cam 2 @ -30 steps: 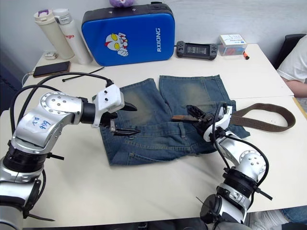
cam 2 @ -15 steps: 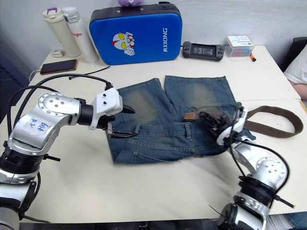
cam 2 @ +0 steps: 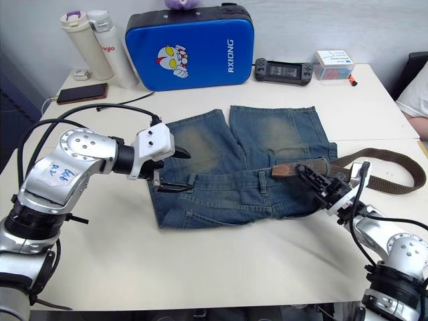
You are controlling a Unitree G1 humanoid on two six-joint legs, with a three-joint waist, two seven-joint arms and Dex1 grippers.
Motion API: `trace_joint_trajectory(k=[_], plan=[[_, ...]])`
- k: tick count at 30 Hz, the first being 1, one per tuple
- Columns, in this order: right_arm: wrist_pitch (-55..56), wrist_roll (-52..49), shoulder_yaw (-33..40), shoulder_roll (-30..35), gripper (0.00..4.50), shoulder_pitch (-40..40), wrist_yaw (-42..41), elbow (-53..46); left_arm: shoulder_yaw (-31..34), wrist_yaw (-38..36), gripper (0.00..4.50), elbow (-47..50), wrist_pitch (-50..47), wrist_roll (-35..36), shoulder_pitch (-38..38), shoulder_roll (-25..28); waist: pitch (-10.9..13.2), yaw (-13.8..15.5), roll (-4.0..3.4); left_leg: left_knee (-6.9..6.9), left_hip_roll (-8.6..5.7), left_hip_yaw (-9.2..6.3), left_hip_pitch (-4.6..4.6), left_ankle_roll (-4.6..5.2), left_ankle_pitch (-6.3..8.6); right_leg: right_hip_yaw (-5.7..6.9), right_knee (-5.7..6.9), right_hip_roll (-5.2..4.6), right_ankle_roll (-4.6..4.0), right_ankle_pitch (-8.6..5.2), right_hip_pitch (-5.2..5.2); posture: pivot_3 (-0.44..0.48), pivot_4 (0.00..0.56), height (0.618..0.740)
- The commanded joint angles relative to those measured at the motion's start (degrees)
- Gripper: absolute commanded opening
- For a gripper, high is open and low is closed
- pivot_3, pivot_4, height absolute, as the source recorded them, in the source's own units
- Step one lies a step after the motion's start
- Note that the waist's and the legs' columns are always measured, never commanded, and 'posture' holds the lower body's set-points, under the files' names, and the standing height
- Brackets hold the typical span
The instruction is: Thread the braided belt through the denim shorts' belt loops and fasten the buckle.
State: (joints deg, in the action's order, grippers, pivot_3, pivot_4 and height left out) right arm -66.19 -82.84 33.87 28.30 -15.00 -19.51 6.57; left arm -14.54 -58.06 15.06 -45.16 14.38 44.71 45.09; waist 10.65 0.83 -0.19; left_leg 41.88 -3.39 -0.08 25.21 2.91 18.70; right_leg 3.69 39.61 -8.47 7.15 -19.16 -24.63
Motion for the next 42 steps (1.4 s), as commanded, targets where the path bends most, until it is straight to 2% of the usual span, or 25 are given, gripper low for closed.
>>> trace_joint_trajectory(k=[1,9,13,17,21,26,32,36,39,42], plan=[[1.2,2.7,-2.5,1.1,0.08,0.8,-6.0,-3.3,0.5,-0.3,4.50,1.0,0.1,-0.1,1.5,0.3,0.0,0.0,0.00,0.00,0.00,0.00,0.00,0.00,0.00,0.00,-0.01,0.00,0.00,0.00,0.01,0.000,0.150,0.664],[2.8,6.0,-5.9,-0.1,0.08,0.2,-11.0,-2.2,0.6,-0.5,4.50,1.7,-0.7,-0.3,1.1,0.9,0.0,0.3,0.00,0.02,0.01,-0.01,0.00,-0.01,0.00,0.01,-0.06,0.00,0.00,0.00,0.02,0.000,0.150,0.664],[1.1,3.7,-5.3,-1.0,0.08,-0.5,-10.9,-0.6,0.8,-0.5,4.50,1.9,-0.6,-0.2,0.7,1.2,0.0,0.3,0.00,0.02,0.01,-0.01,0.00,-0.01,0.00,0.01,-0.07,-0.01,0.00,0.00,0.03,0.000,0.150,0.664],[1.6,7.7,-8.4,-2.0,0.08,-1.5,-9.8,1.1,0.8,-0.5,4.50,1.9,-0.3,-0.4,0.5,1.5,0.0,0.3,0.00,0.03,0.02,-0.02,0.00,-0.01,0.00,0.02,-0.07,-0.02,0.00,0.00,0.03,0.000,0.150,0.664],[3.9,13.4,-15.0,-5.7,0.08,-2.3,-7.5,-4.6,0.9,-0.3,4.50,2.1,-0.1,-0.4,0.3,1.5,0.0,-0.1,0.08,0.03,0.08,-0.01,-0.05,-0.05,0.00,0.01,-0.07,0.00,0.00,0.00,0.05,0.000,0.150,0.664],[2.3,14.6,-18.7,-8.9,0.08,-1.3,-3.2,-11.2,0.9,-0.1,4.50,2.3,0.0,-0.5,-0.1,1.5,-0.1,-1.1,0.20,-0.03,0.21,-0.03,-0.11,-0.20,0.05,0.02,-0.05,0.11,0.00,0.00,-0.01,0.000,0.150,0.664],[2.7,20.6,-23.7,-7.4,0.08,0.9,-0.6,-16.8,0.4,0.0,4.50,1.8,0.8,-0.6,-0.1,0.7,-0.1,-0.9,0.20,-0.04,0.20,-0.09,-0.11,-0.22,0.06,0.02,-0.03,0.12,0.00,0.00,-0.03,0.000,0.150,0.664],[3.5,23.4,-23.7,-6.4,0.08,1.4,0.3,-16.5,0.0,-0.3,4.50,1.2,1.8,-0.7,0.1,0.2,-0.2,-0.8,0.25,-0.04,0.19,-0.11,-0.13,-0.22,0.06,0.03,-0.02,0.13,0.00,0.00,0.00,0.000,0.150,0.664],[3.7,22.2,-21.8,-7.0,1.20,1.2,1.0,-16.6,-0.3,-0.5,4.50,0.6,2.4,-0.9,0.3,-0.2,-0.2,-0.8,0.28,-0.04,0.17,-0.11,-0.14,-0.22,0.06,0.03,-0.01,0.12,0.00,0.00,0.01,0.000,0.150,0.664],[4.1,17.3,-16.9,-8.8,2.56,1.0,3.2,-16.9,-0.4,-0.7,4.50,0.1,2.9,-1.1,0.6,-0.6,-0.2,-0.8,0.29,-0.03,0.17,-0.13,-0.13,-0.21,0.06,0.03,-0.01,0.11,0.00,0.00,0.02,0.000,0.150,0.664]])
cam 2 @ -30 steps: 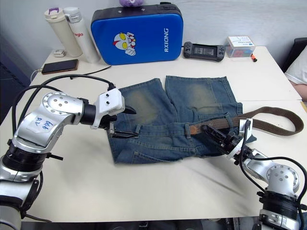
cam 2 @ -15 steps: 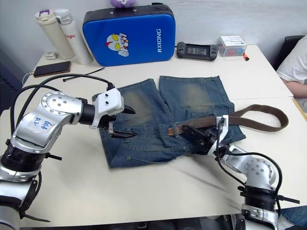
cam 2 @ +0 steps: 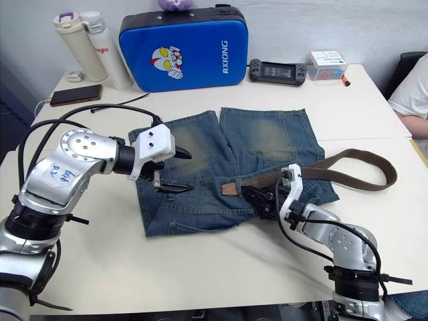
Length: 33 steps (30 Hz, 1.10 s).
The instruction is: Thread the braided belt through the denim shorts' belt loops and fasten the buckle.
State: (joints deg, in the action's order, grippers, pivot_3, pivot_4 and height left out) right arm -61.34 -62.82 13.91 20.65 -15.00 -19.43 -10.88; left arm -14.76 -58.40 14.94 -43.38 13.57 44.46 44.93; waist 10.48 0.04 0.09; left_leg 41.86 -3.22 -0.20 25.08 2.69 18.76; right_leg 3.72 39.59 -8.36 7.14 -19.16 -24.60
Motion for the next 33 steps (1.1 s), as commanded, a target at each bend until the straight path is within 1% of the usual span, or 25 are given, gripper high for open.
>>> trace_joint_trajectory(k=[1,2,3,4,6,8,14,19,22,24,26,29,30,33], plan=[[-0.4,-3.4,4.5,-1.1,2.95,1.3,4.0,0.4,-0.2,-0.4,4.50,0.2,1.1,-0.3,0.9,-0.6,0.0,0.1,0.01,0.02,0.00,0.00,0.00,0.00,0.00,0.00,0.00,0.00,0.00,0.00,0.01,0.000,0.150,0.664],[-0.5,-4.9,6.0,-1.0,3.51,1.8,4.8,0.2,-0.1,-0.4,4.50,0.2,1.2,-0.3,1.0,-0.7,0.0,0.2,0.01,0.04,-0.02,0.00,0.02,0.00,0.00,0.00,0.00,-0.02,0.00,0.00,0.01,0.000,0.150,0.664],[-0.6,-7.5,8.1,-0.9,3.88,2.3,6.0,0.0,0.1,-0.3,4.50,0.0,1.1,-0.2,1.1,-1.0,0.0,0.4,0.00,0.05,-0.04,-0.01,0.02,0.01,0.00,0.00,0.02,-0.02,0.00,0.00,0.01,0.000,0.150,0.664],[-0.7,-10.5,10.4,-0.5,4.41,2.8,7.3,0.2,0.4,-0.2,4.50,0.0,1.0,0.0,1.1,-1.3,0.0,0.7,0.01,0.08,-0.07,-0.05,0.02,0.01,0.00,0.00,0.04,-0.03,0.00,0.00,0.02,0.000,0.150,0.664],[-0.6,-14.5,13.7,0.5,4.41,3.9,9.0,1.0,0.6,-0.3,4.50,-0.2,0.9,0.0,1.1,-1.6,0.0,1.4,0.01,0.11,-0.12,-0.07,0.04,0.03,0.01,0.00,0.05,-0.05,0.00,0.00,0.02,0.000,0.150,0.664],[-0.6,-17.1,15.0,1.5,4.41,4.8,10.1,1.5,0.7,-0.3,4.50,-0.4,0.9,0.1,1.2,-1.7,0.0,1.5,0.01,0.16,-0.19,-0.09,0.07,0.06,0.00,0.00,0.05,-0.07,0.00,0.00,0.04,0.000,0.150,0.664],[2.6,-19.4,16.9,1.4,4.41,4.1,11.2,5.3,1.8,-0.6,4.50,-0.5,-0.5,2.2,1.6,-3.2,0.0,1.2,0.01,0.15,-0.14,-0.03,0.07,0.08,-0.01,-0.02,0.04,-0.08,0.00,0.00,0.02,0.000,0.150,0.664],[3.8,-20.8,16.7,0.9,4.41,3.0,12.0,8.3,3.1,-0.7,4.50,0.1,-1.9,3.6,1.6,-2.7,0.0,1.1,0.01,0.13,-0.11,-0.01,0.07,0.08,-0.01,-0.02,0.04,-0.08,0.00,0.00,0.01,0.000,0.150,0.664],[3.4,-21.3,15.5,0.4,3.60,3.2,11.6,8.7,3.2,-0.7,4.50,0.2,-1.9,3.6,1.4,-2.2,0.0,1.2,0.01,0.14,-0.12,-0.01,0.06,0.08,-0.01,-0.03,0.04,-0.08,0.00,0.00,0.02,0.000,0.150,0.664],[3.0,-21.7,14.7,0.0,2.71,3.9,10.4,8.3,3.4,-0.6,4.50,0.5,-2.2,3.8,1.2,-1.9,0.0,1.3,0.01,0.14,-0.13,-0.03,0.08,0.09,-0.01,-0.02,0.04,-0.08,0.00,0.00,0.02,0.000,0.150,0.664],[3.2,-23.9,14.6,-1.4,1.63,4.2,10.6,7.9,3.6,-0.4,4.50,1.0,-2.6,4.0,1.0,-1.6,0.0,1.3,0.01,0.14,-0.13,-0.04,0.08,0.09,-0.01,-0.02,0.04,-0.08,0.00,0.00,0.02,0.000,0.150,0.664],[3.5,-24.9,12.8,-3.6,0.30,4.4,11.7,6.4,3.9,-0.2,4.50,1.5,-3.2,4.2,0.9,-1.3,0.0,1.1,0.00,0.14,-0.11,-0.04,0.07,0.08,-0.01,-0.02,0.04,-0.08,0.00,0.00,0.03,0.000,0.150,0.664],[3.8,-25.0,11.6,-4.7,0.02,4.4,12.3,5.6,3.9,-0.1,4.50,1.5,-3.2,4.2,0.9,-1.3,0.0,1.1,0.01,0.14,-0.11,-0.04,0.05,0.08,-0.01,-0.03,0.05,-0.08,0.00,0.00,0.03,0.000,0.150,0.664],[4.6,-24.5,9.3,-6.7,0.02,4.3,13.8,3.9,4.0,0.1,4.50,1.8,-3.5,4.2,0.9,-1.4,0.0,0.7,0.00,0.11,-0.08,-0.03,0.05,0.07,-0.01,-0.03,0.05,-0.06,0.00,0.00,0.00,0.000,0.150,0.664]])
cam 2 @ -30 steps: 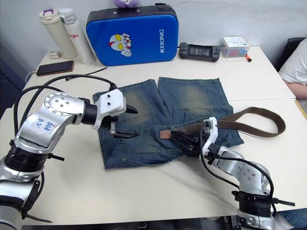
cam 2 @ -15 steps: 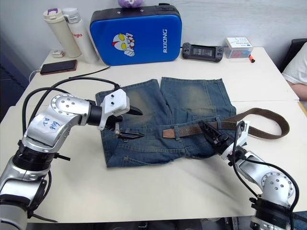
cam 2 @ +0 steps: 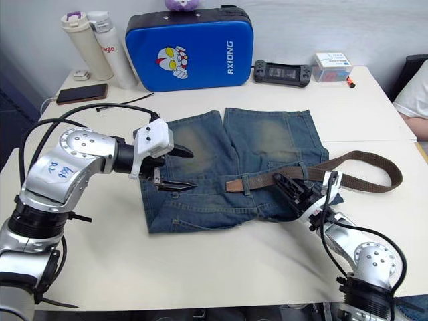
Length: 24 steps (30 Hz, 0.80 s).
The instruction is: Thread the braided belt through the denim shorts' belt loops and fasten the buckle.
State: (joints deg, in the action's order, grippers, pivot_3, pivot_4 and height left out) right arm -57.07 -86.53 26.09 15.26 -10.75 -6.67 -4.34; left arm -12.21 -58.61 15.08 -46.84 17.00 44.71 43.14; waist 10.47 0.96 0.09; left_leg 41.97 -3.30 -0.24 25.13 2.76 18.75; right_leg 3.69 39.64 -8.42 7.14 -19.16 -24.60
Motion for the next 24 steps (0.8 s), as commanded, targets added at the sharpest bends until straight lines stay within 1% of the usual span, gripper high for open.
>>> trace_joint_trajectory(k=[1,6,9,12,14,16,18,19,21,22,23,24], plan=[[0.5,-0.5,-3.9,-2.0,0.02,0.0,1.4,-3.4,1.4,0.4,4.50,1.7,-0.1,0.8,0.7,0.4,0.0,-0.4,0.00,-0.02,0.01,0.00,-0.01,-0.01,0.00,0.00,0.02,0.01,0.00,0.00,0.00,0.000,0.150,0.664],[1.9,2.4,-10.4,-5.4,0.02,-1.2,4.9,-7.9,1.1,0.7,4.50,1.8,0.0,0.7,0.7,0.4,0.0,-1.1,0.00,-0.05,0.01,-0.03,-0.01,-0.03,0.00,0.00,0.11,0.03,0.00,0.00,-0.08,0.000,0.150,0.664],[0.6,5.0,-14.8,-5.0,0.02,-1.9,6.2,-10.3,0.8,0.8,4.50,1.8,0.3,0.4,0.7,0.3,0.0,-1.1,0.00,-0.07,0.01,-0.02,0.01,-0.04,0.00,-0.02,0.16,0.05,0.00,0.00,-0.16,0.000,0.150,0.664],[0.6,6.6,-16.7,-4.4,0.02,-2.4,7.2,-11.4,0.5,0.8,4.50,1.8,0.4,0.4,0.8,0.0,0.0,-1.1,0.00,-0.07,0.00,-0.04,0.01,-0.04,0.01,-0.02,0.21,0.04,-0.01,0.00,-0.20,0.000,0.150,0.664],[0.5,9.0,-17.5,-2.9,0.02,-2.7,7.3,-11.8,0.2,0.8,4.50,1.6,0.6,0.3,0.9,-0.1,0.0,-1.1,0.00,-0.07,-0.01,-0.04,0.02,-0.04,0.01,-0.02,0.20,0.05,0.00,0.00,-0.19,0.000,0.150,0.664],[0.5,8.5,-17.0,-2.2,0.84,-2.5,7.3,-12.0,0.1,0.7,4.50,1.6,0.7,0.3,0.9,-0.2,0.0,-1.0,0.00,-0.07,-0.03,-0.03,0.02,-0.04,0.01,-0.02,0.20,0.07,-0.01,0.00,-0.19,0.000,0.150,0.664],[0.3,6.9,-16.0,-1.1,1.57,-2.3,7.1,-12.5,-0.1,0.7,4.50,1.5,0.9,0.2,0.9,-0.3,0.0,-1.0,0.00,-0.06,-0.03,-0.04,0.02,-0.04,0.01,-0.02,0.20,0.07,0.00,0.00,-0.18,0.000,0.150,0.664],[0.2,6.3,-15.6,-0.5,2.09,-2.2,6.9,-12.8,-0.2,0.7,4.50,1.4,1.0,0.1,1.0,-0.4,0.0,-1.0,0.00,-0.06,-0.04,-0.04,0.02,-0.04,0.01,-0.02,0.20,0.07,0.00,0.00,-0.17,0.000,0.150,0.664],[-1.1,5.5,-13.9,4.2,3.12,-1.8,4.7,-14.6,-0.3,0.4,4.50,1.5,1.2,0.1,0.9,-0.3,0.0,-0.8,0.00,-0.05,-0.06,-0.04,0.03,-0.03,0.01,-0.01,0.20,0.06,0.00,0.00,-0.17,0.000,0.150,0.664],[-1.9,5.2,-13.1,7.2,3.57,-1.6,3.0,-15.7,-0.4,0.3,4.50,1.5,1.2,0.1,0.9,-0.3,0.0,-0.7,0.00,-0.05,-0.10,-0.05,0.03,-0.02,0.01,-0.01,0.21,0.06,0.00,0.00,-0.17,0.000,0.150,0.664],[-2.6,5.6,-12.9,10.1,4.16,-1.4,1.2,-16.7,-0.4,0.2,4.50,1.5,1.3,0.2,0.8,-0.3,0.0,-0.5,0.00,-0.02,-0.12,-0.06,0.04,0.01,0.02,0.00,0.20,0.06,0.00,0.00,-0.14,0.000,0.150,0.664],[-3.8,6.1,-12.8,13.6,4.45,-0.9,-0.8,-17.7,-0.5,-0.3,4.50,1.6,1.7,0.2,0.6,-0.1,0.0,-0.4,0.00,0.00,-0.15,-0.06,0.05,0.03,0.02,0.00,0.19,0.05,0.00,0.00,-0.13,0.000,0.150,0.664]])
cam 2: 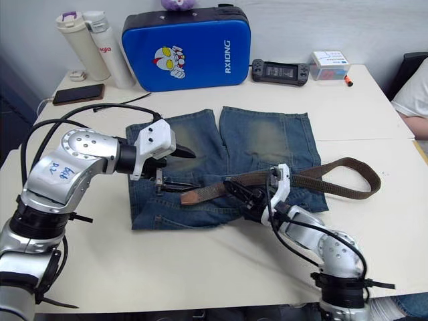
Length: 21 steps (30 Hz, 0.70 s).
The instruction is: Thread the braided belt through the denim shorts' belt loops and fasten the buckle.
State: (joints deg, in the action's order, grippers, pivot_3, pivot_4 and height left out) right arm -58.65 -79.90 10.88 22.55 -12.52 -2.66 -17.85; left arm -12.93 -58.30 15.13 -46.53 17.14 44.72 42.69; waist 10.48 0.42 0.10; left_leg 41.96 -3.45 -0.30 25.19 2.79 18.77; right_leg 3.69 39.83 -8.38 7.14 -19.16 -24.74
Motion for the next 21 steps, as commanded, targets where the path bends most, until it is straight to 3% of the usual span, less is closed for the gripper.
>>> trace_joint_trajectory(k=[1,4,8,15,18,21], plan=[[-3.7,-0.2,2.7,10.0,4.45,1.6,-7.3,-4.8,0.1,-1.5,4.50,1.8,2.1,0.3,0.2,0.8,0.0,0.3,0.00,0.01,0.00,0.01,0.00,0.02,0.01,0.00,-0.07,-0.03,0.00,0.00,0.05,0.000,0.150,0.664],[-4.7,4.2,2.1,20.2,4.45,3.4,-16.8,-7.4,0.0,-5.0,4.50,2.5,5.9,0.8,-1.5,2.4,0.0,0.7,-0.01,0.05,0.10,0.03,0.00,0.05,0.02,0.02,-0.28,-0.07,0.00,0.00,0.16,0.000,0.150,0.664],[1.9,17.3,-1.8,31.5,4.45,4.0,-29.8,-10.9,-0.2,-7.3,4.50,2.8,15.6,-1.2,-5.7,2.8,0.0,0.8,-0.01,0.02,0.15,0.21,0.00,0.06,0.02,0.00,-0.37,-0.09,0.01,0.00,0.15,0.000,0.150,0.664],[14.2,36.4,-8.1,35.7,4.45,2.7,-38.1,-6.9,-1.4,-7.1,4.50,0.0,29.5,-7.4,-11.2,2.9,0.0,1.2,0.05,0.07,0.16,0.21,0.03,0.07,0.01,0.04,-0.44,-0.13,0.01,0.00,0.19,0.000,0.150,0.664],[12.9,39.6,-9.7,36.1,3.63,1.5,-39.0,-4.5,-0.8,-5.9,4.50,0.1,30.7,-8.3,-11.3,2.0,0.0,1.3,0.05,0.15,0.11,0.14,0.08,0.09,0.01,0.06,-0.45,-0.17,0.01,0.00,0.21,0.000,0.150,0.664],[11.3,40.7,-9.6,35.1,2.29,0.3,-39.0,-2.7,0.2,-5.5,4.50,0.8,30.3,-7.6,-11.5,1.5,0.0,1.2,0.05,0.15,0.11,0.12,0.08,0.09,0.01,0.07,-0.45,-0.17,0.01,0.00,0.23,0.000,0.150,0.664]])
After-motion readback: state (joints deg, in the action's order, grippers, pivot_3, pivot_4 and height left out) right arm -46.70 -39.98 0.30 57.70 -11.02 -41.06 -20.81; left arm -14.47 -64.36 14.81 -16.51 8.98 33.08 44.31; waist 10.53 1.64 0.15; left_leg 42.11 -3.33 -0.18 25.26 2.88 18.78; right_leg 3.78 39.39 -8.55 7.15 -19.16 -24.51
